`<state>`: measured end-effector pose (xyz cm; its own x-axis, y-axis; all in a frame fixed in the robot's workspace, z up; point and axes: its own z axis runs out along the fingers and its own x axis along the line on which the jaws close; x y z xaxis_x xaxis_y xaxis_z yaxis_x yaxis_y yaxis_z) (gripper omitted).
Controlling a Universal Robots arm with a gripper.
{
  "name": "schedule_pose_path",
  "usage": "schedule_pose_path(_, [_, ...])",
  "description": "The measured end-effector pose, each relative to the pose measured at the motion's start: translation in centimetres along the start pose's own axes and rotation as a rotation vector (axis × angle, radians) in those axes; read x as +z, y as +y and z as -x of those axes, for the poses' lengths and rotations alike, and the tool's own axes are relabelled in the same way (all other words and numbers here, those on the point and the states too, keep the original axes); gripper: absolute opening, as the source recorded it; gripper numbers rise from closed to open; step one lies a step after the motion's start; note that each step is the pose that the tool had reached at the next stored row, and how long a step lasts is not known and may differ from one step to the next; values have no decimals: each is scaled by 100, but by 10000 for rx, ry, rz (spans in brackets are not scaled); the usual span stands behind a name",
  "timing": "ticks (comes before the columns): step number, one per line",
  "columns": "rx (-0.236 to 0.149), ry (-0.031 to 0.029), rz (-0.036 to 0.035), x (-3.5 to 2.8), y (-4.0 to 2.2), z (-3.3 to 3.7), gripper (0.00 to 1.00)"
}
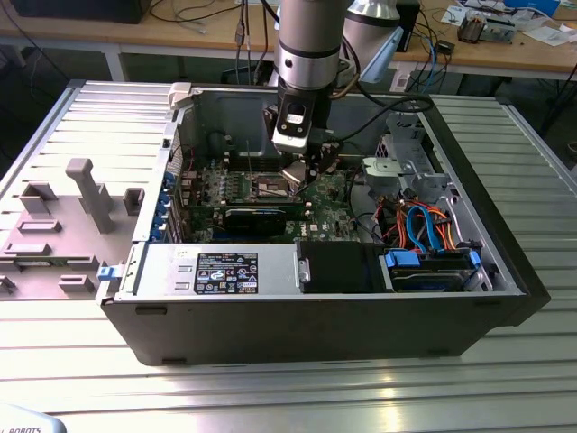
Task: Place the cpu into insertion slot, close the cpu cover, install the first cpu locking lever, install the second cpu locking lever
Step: 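Place the cpu into insertion slot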
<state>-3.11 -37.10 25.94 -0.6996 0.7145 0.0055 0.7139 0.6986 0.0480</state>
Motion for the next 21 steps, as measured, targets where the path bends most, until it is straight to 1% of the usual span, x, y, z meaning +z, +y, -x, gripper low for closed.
schedule_pose_path(21, [200, -9, 2, 5, 0, 0, 54])
